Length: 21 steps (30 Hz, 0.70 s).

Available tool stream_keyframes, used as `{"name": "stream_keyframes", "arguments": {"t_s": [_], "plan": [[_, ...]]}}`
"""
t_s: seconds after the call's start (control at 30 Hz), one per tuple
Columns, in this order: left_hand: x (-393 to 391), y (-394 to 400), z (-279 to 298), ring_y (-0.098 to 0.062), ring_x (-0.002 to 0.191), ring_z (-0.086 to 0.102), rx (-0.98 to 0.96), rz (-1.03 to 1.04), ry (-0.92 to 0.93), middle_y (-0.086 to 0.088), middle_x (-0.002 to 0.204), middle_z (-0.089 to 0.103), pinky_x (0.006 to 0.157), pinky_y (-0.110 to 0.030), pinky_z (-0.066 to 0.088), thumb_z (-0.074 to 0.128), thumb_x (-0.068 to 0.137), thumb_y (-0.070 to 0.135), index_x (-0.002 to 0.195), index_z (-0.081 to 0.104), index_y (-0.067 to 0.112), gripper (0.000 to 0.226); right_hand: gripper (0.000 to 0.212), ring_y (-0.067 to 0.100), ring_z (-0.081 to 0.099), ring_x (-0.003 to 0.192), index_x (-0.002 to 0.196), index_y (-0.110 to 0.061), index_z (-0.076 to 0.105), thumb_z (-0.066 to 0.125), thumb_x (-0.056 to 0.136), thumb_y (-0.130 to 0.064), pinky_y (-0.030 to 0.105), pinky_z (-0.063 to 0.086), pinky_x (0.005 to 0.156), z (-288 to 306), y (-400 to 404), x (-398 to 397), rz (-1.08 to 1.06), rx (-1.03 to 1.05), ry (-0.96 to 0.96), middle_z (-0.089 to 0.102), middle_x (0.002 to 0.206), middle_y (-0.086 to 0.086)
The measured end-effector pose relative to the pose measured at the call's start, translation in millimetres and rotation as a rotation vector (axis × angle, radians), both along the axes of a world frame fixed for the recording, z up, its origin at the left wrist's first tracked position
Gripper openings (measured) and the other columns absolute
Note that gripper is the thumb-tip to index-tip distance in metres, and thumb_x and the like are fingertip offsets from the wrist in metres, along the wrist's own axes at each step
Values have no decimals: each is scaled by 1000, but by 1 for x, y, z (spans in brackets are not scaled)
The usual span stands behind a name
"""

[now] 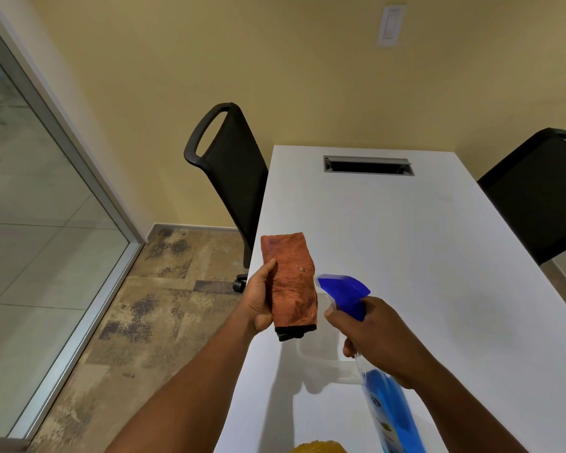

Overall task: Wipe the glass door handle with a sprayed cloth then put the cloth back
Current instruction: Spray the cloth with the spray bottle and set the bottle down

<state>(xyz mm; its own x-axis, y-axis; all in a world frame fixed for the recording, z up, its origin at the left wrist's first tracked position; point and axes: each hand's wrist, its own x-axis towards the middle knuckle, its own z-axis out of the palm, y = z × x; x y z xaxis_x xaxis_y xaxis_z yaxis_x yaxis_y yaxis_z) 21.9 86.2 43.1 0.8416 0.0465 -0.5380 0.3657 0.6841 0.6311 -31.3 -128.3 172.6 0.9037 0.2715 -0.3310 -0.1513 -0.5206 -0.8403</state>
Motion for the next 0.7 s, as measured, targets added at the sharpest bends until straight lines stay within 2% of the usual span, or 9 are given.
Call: {"name": "stream_keyframes", "arguments": {"t_s": [0.23, 0.5, 0.7], "plan": [[1, 0, 6, -42, 119, 66, -32, 19, -24, -20, 129, 69, 100, -58, 52, 60, 96, 48, 137, 58, 14, 52, 19, 5, 63, 50, 93, -19, 57, 67, 91, -34, 13, 50, 53, -8, -12, -9, -8, -43, 36, 63, 63, -1], [-3, -4, 6, -40, 116, 69, 18, -16, -2, -18, 126, 72, 101, -59, 52, 60, 95, 50, 135, 60, 15, 53, 16, 10, 64, 54, 89, -19, 57, 66, 92, -32, 20, 54, 57, 1, -6, 1, -11, -36, -17, 63, 64, 1], [-8, -6, 13, -37, 110, 71, 78, -30, 19, -14, 119, 75, 90, -51, 58, 57, 97, 51, 132, 63, 17, 49, 17, 13, 67, 60, 92, -21, 57, 65, 92, -35, 21, 54, 59, 11, 10, 15, 24, -19, -90, 65, 69, 1]]}}
